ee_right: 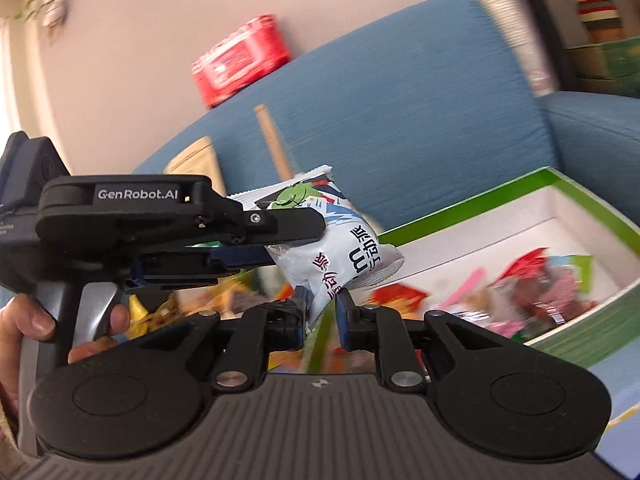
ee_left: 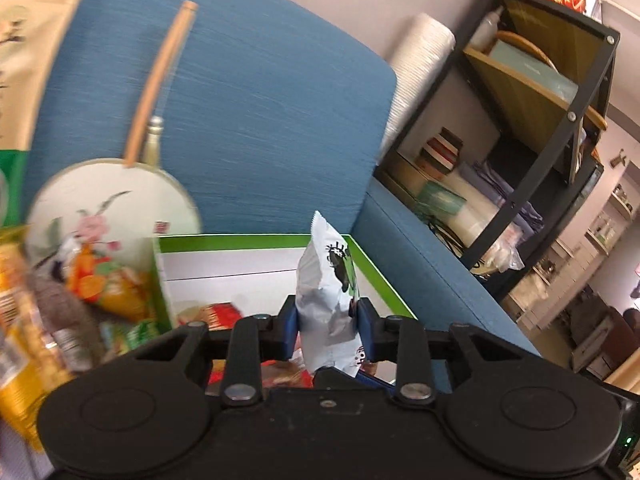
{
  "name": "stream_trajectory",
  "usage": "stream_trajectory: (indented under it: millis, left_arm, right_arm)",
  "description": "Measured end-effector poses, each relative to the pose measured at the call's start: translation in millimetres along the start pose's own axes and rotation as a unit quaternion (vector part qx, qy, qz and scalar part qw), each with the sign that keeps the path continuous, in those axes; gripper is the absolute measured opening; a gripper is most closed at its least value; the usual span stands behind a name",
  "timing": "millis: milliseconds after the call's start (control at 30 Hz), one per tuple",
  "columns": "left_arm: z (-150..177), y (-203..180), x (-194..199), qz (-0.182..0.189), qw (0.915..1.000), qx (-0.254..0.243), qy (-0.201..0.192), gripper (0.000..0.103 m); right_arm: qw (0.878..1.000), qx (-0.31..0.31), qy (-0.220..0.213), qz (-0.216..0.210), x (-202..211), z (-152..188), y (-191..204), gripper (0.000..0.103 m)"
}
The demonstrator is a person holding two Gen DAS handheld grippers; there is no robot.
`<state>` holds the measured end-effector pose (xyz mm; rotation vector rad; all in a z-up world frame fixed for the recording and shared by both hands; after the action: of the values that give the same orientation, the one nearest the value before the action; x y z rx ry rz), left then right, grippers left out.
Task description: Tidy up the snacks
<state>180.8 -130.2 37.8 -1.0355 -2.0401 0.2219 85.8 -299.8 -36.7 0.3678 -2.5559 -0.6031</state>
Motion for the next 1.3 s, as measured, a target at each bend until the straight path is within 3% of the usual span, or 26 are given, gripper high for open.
stream_trajectory:
  millis: [167,233,267,300,333,367,400,533,667,967,1133,1233,1300]
  left_arm:
    - [-7,-5,-28,0.012,0.9998,-0.003,0.014,0.023]
    - [-9,-4,-38,0.007,0.9996,-0.012,0.024,0.034]
    - [-8,-3,-43,-0.012,0.9994,-0.014,0.03,0.067]
    - [-7,-2,-46,-0.036,0.9987,-0.015,0.034,0.103]
    - [-5,0,-47,-0.061,0.9975,-0.019,0.03,0.103]
    - [-1,1,-45,-0.081,0.9963,-0.023,0.021,0.103]
    - [2,4,-41,-0.092,0.9953,-0.027,0.015,0.103]
    - [12,18,-24,-0.099,0.9948,-0.013,0.02,0.103]
    - [25,26,12,-0.114,0.9935,0.003,0.0,0.103]
    - [68,65,87,-0.186,0.9789,0.078,-0.034,0.103]
    - [81,95,96,-0.224,0.9688,0.103,-0.026,0.103]
    - [68,109,92,-0.231,0.966,0.109,-0.036,0.103]
    - [55,113,83,-0.243,0.9661,0.082,-0.024,0.103]
  right_arm:
    - [0.999,-0.004,-0.007,0.039,-3,-1,-16,0.028]
    - [0.998,0.009,-0.007,0.068,-10,1,-18,0.028]
    - [0.996,0.019,-0.006,0.09,-15,3,-18,0.029]
    - [0.993,0.03,0.0,0.118,-21,4,-20,0.042]
    - [0.99,0.036,0.01,0.137,-27,5,-21,0.054]
    - [0.988,0.04,0.022,0.15,-32,6,-22,0.057]
    - [0.987,0.041,0.027,0.153,-34,7,-24,0.067]
    - [0.991,0.042,-0.005,0.123,-21,6,-16,0.101]
    - [0.993,0.069,-0.023,0.089,-10,12,-1,0.103]
    - [0.988,0.15,0.036,0.017,-26,38,49,0.103]
    - [0.982,0.178,0.067,0.0,-35,53,67,0.103]
    - [0.982,0.174,0.07,0.002,-35,54,68,0.103]
    - [0.984,0.163,0.071,0.002,-36,53,66,0.103]
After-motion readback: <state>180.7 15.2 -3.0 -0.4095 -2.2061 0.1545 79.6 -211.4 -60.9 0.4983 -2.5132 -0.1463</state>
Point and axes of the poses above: each gripper's, at about its wrist camera, not at the fingertips, and x roughly against the way its jaws point, y to its left, z to its underside, the point moved 1 cm from there along -x, roughly the way its jaws point, and after that the axes turned 9 degrees about y, right-handed, at the moved point
